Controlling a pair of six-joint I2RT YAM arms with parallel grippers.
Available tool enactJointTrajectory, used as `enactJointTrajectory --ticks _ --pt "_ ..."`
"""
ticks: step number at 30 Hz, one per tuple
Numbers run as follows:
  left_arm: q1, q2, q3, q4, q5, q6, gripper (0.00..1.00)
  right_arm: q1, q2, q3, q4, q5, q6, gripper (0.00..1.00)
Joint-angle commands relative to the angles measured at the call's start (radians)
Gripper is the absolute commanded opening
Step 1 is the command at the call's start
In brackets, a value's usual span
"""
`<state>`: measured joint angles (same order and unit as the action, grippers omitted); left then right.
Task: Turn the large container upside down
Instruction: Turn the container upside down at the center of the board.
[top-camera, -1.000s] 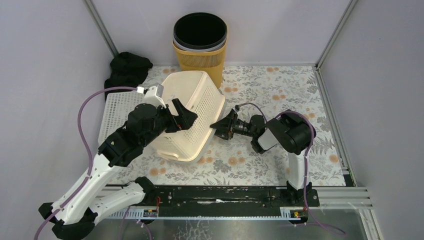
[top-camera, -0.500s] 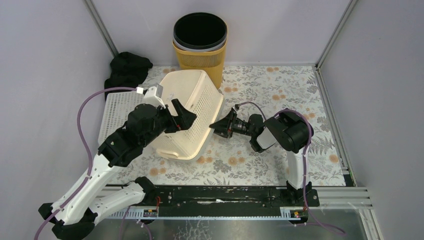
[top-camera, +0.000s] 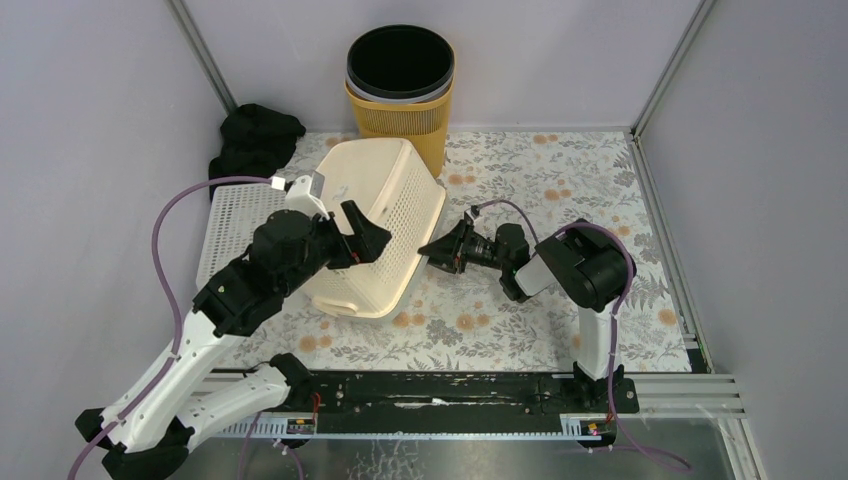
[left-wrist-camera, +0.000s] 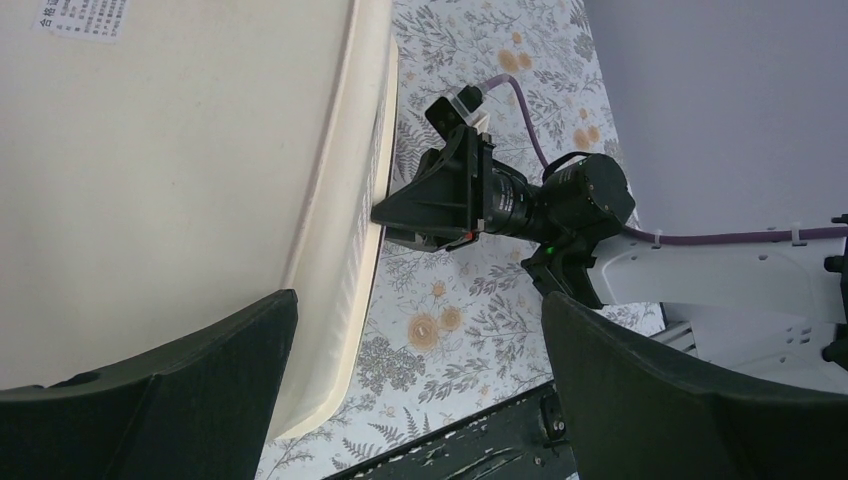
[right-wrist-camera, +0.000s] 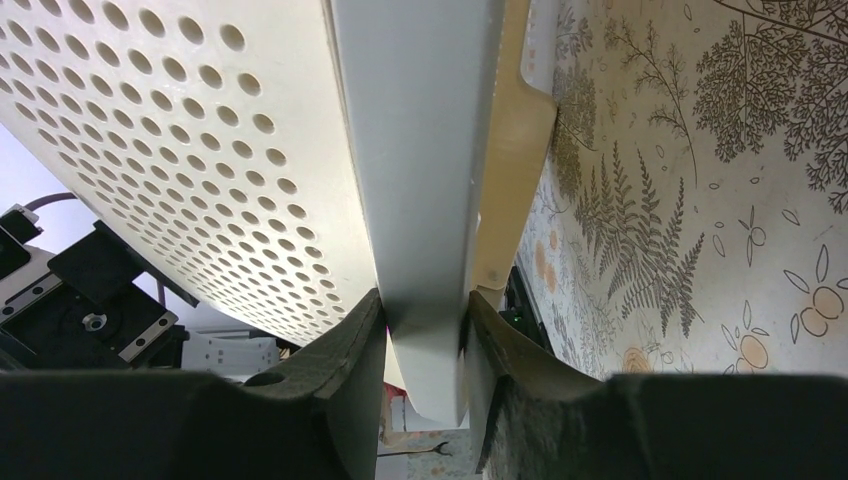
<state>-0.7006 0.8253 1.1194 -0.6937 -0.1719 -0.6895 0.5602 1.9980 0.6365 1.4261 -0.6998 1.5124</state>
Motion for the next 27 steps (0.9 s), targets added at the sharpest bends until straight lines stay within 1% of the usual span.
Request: enactJointTrajectory --ticks 1,20,27 --pt "0.001 -0.014 -0.009 -0.03 -0.017 0.01 1.0 -0.017 -0.02 0.034 0.005 0.022 -0.016 0.19" --pt "0.001 -0.015 -0.027 -0.022 -0.015 0.005 1.0 -0.053 0.016 -0.01 0.06 0.025 -0.003 0.19" --pt "0.001 -0.012 -0.027 -0.021 -0.012 0.004 1.0 -0.062 0.025 -0.046 0.073 0.032 -0.01 0.22"
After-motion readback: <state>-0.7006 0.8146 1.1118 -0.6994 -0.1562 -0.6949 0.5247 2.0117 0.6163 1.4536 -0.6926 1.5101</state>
